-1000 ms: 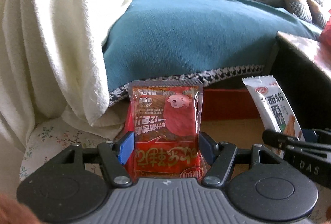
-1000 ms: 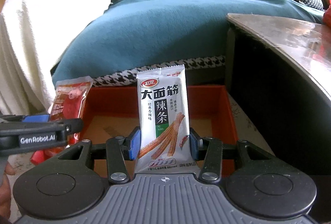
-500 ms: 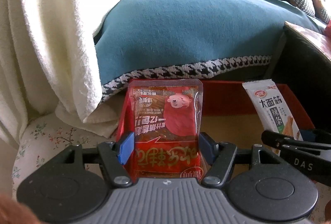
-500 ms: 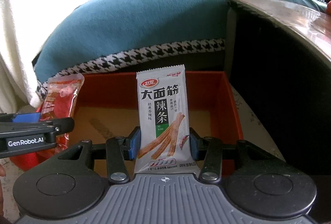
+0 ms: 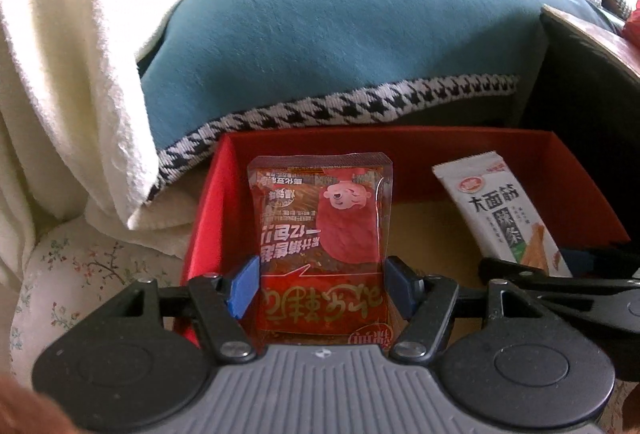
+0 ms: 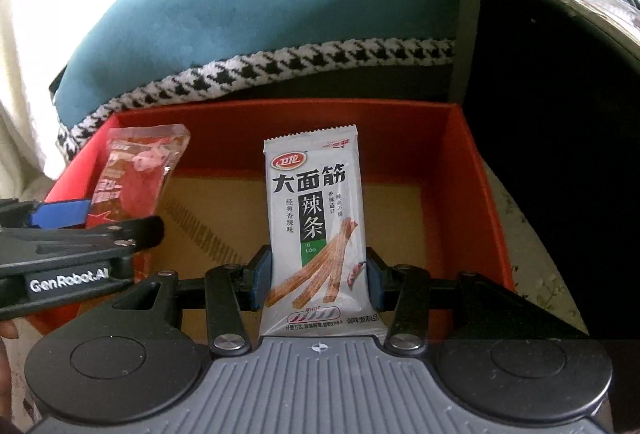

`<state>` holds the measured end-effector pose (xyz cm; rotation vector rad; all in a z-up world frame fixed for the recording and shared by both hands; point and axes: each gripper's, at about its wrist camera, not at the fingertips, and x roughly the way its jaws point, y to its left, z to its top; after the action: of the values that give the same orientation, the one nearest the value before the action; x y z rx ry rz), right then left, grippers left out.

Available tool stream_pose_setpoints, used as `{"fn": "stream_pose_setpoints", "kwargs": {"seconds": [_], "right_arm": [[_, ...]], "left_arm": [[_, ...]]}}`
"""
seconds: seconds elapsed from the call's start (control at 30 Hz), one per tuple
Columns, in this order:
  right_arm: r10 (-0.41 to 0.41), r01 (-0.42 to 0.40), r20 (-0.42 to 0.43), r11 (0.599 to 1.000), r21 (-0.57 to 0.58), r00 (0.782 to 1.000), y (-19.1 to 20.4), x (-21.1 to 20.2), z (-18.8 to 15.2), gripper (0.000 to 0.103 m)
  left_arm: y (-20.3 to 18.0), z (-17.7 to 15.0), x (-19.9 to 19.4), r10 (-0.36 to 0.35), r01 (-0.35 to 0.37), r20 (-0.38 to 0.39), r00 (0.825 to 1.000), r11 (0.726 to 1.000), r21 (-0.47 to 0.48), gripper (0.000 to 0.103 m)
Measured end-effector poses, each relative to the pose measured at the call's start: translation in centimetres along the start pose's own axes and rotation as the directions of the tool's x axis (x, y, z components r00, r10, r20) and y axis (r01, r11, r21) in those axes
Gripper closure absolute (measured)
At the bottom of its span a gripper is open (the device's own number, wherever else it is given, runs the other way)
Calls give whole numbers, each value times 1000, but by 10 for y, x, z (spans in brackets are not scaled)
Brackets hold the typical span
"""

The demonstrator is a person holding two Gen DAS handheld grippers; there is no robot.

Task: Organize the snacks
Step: 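Lower both packets into the red box and open both grippers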

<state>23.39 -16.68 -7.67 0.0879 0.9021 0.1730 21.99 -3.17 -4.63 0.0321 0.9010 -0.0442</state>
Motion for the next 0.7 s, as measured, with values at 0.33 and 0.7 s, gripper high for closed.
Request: {"fn": "stream_pose_setpoints", "kwargs": {"seconds": [0.33,0.7], "right_arm": [[-43,43,-18,999,-11,999,-1,1,-2,44],[-49,49,-3,999,-21,999,2,-9,-1,41]], "left_arm": [[-13,-3,4,18,-17,-13,1000,999,46,39],[-7,1,2,23,-23,-41,999,1000,13,32]]}}
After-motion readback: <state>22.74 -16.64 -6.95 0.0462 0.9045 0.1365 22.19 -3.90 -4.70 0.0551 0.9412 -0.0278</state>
